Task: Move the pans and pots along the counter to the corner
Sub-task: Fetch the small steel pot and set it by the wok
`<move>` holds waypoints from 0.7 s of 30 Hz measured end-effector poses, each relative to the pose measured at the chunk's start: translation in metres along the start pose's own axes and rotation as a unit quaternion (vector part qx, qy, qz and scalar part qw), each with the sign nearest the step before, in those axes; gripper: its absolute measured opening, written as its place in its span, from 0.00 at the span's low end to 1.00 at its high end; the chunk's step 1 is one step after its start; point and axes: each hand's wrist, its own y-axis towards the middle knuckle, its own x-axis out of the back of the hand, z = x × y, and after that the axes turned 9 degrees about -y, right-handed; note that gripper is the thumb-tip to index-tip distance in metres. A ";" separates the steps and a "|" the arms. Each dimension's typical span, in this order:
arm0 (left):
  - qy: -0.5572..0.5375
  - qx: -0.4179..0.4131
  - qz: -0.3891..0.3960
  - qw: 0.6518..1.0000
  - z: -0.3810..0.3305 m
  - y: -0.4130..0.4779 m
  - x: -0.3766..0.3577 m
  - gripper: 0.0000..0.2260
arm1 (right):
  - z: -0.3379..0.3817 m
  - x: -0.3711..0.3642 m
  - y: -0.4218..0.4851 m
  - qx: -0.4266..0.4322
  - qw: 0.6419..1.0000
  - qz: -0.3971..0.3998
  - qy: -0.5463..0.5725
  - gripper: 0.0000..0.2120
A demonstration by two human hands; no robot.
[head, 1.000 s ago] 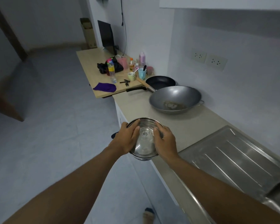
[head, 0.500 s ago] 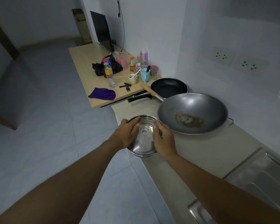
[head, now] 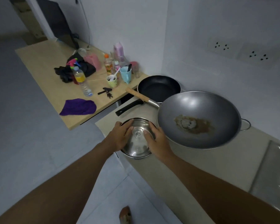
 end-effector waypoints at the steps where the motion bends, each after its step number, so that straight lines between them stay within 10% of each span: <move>1: 0.002 -0.002 0.014 1.000 0.007 0.011 0.004 0.21 | 0.000 -0.007 0.008 -0.011 1.000 -0.001 -0.003 0.26; 13: 0.022 -0.012 0.128 0.991 0.075 0.092 0.007 0.22 | -0.014 -0.063 0.060 -0.095 0.991 -0.046 -0.081 0.23; 21: 0.070 -0.120 0.116 0.984 0.078 0.102 0.013 0.22 | -0.014 -0.065 0.065 -0.006 0.960 -0.055 -0.276 0.23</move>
